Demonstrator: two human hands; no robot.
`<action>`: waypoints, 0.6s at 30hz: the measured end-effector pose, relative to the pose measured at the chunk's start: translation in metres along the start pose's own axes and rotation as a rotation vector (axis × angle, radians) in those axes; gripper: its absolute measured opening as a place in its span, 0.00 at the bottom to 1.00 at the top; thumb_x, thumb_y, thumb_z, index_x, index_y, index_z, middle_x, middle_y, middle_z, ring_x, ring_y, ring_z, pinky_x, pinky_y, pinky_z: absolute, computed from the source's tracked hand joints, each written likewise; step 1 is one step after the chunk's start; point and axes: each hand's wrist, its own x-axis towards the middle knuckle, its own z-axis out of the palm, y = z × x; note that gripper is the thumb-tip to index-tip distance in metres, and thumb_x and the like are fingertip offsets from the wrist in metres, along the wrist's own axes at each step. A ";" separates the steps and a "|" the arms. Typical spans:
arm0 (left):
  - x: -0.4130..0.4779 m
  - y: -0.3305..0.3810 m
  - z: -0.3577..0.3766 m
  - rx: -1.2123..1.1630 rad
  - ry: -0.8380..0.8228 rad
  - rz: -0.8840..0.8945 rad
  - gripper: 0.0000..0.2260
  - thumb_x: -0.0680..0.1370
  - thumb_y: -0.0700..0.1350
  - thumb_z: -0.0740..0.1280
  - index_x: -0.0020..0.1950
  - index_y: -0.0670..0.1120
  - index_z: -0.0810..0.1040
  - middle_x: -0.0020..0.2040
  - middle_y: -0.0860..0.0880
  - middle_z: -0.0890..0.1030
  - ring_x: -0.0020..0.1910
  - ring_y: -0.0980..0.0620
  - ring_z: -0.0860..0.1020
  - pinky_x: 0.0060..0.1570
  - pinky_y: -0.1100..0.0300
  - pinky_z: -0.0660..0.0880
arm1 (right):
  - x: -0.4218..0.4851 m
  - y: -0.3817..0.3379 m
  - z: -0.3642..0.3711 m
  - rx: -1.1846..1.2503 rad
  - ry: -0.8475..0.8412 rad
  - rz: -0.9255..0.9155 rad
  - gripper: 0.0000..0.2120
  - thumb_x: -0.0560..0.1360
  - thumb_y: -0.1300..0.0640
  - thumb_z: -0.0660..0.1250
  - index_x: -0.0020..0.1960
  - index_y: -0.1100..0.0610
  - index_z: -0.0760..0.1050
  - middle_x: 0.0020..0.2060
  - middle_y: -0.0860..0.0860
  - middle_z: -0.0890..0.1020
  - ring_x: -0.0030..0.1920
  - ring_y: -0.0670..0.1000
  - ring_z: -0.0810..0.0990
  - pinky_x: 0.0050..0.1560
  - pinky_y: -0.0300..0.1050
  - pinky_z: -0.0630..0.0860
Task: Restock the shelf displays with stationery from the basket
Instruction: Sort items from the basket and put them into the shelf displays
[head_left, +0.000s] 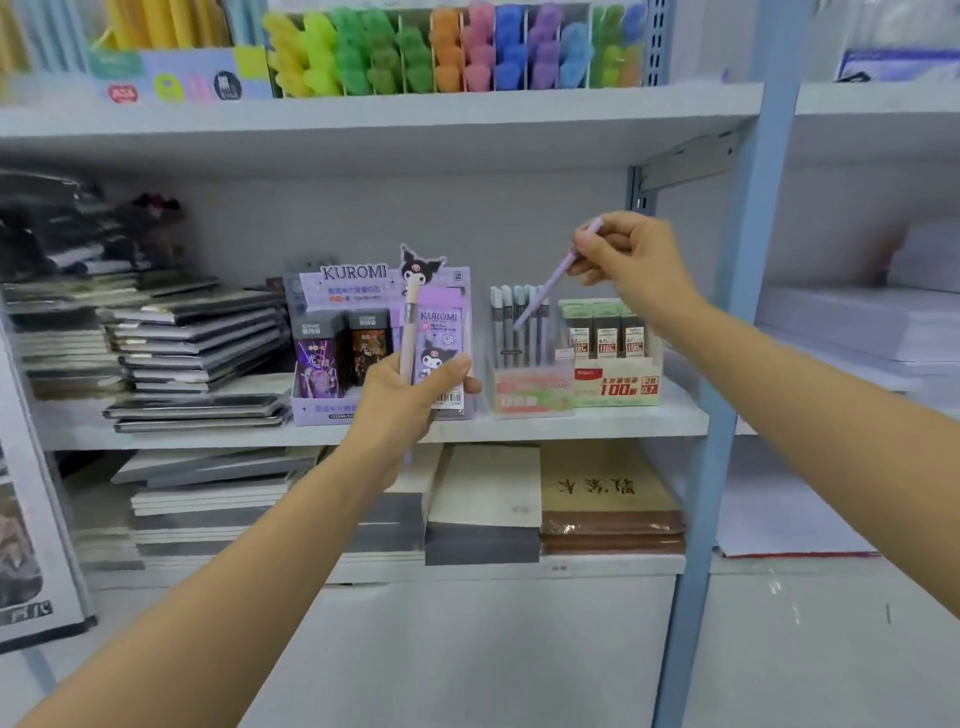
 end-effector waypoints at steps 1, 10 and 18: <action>0.005 0.001 0.000 -0.003 0.005 -0.003 0.07 0.78 0.46 0.69 0.50 0.42 0.78 0.43 0.44 0.86 0.16 0.60 0.62 0.16 0.68 0.60 | 0.006 0.004 0.004 -0.058 -0.025 0.016 0.08 0.78 0.62 0.66 0.53 0.66 0.78 0.44 0.62 0.83 0.41 0.55 0.84 0.45 0.46 0.82; 0.031 -0.013 0.003 -0.030 -0.020 -0.027 0.09 0.77 0.45 0.69 0.52 0.40 0.79 0.43 0.42 0.85 0.16 0.60 0.65 0.16 0.69 0.60 | 0.022 0.047 0.043 -0.279 -0.213 0.061 0.06 0.77 0.61 0.67 0.51 0.64 0.79 0.41 0.57 0.84 0.39 0.50 0.84 0.43 0.38 0.81; 0.037 -0.025 -0.002 -0.017 -0.047 -0.055 0.12 0.75 0.48 0.71 0.51 0.40 0.79 0.42 0.43 0.85 0.17 0.58 0.58 0.16 0.67 0.59 | 0.036 0.051 0.046 -0.269 -0.300 0.078 0.07 0.76 0.61 0.69 0.54 0.59 0.75 0.39 0.56 0.84 0.35 0.48 0.83 0.42 0.39 0.82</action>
